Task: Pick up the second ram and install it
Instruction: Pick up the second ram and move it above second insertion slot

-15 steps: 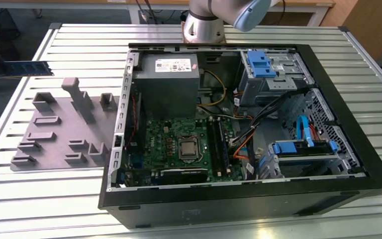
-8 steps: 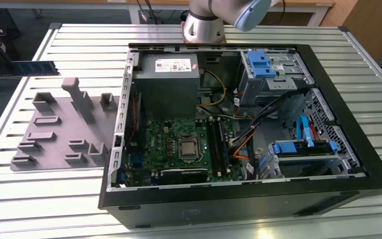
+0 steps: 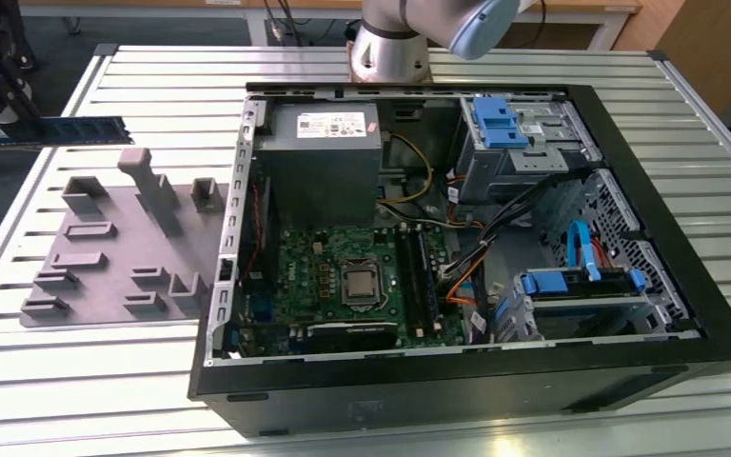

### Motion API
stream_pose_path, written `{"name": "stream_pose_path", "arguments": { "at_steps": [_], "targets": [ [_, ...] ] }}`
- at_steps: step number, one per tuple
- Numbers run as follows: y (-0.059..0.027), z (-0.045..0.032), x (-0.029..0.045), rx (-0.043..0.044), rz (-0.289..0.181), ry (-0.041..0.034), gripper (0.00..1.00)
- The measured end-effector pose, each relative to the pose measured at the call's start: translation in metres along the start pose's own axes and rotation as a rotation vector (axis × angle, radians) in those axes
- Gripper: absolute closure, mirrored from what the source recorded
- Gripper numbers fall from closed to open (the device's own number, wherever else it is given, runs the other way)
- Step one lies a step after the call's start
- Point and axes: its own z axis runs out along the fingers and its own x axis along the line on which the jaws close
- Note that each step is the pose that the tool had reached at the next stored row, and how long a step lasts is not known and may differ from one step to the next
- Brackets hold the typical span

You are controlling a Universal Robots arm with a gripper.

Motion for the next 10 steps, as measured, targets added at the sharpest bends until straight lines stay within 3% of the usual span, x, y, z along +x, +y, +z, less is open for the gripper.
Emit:
{"name": "stream_pose_path", "arguments": {
  "at_steps": [10],
  "targets": [
    [-0.0139,0.0003,0.0000,0.0001,0.000,0.0000,0.86]
  ]
}}
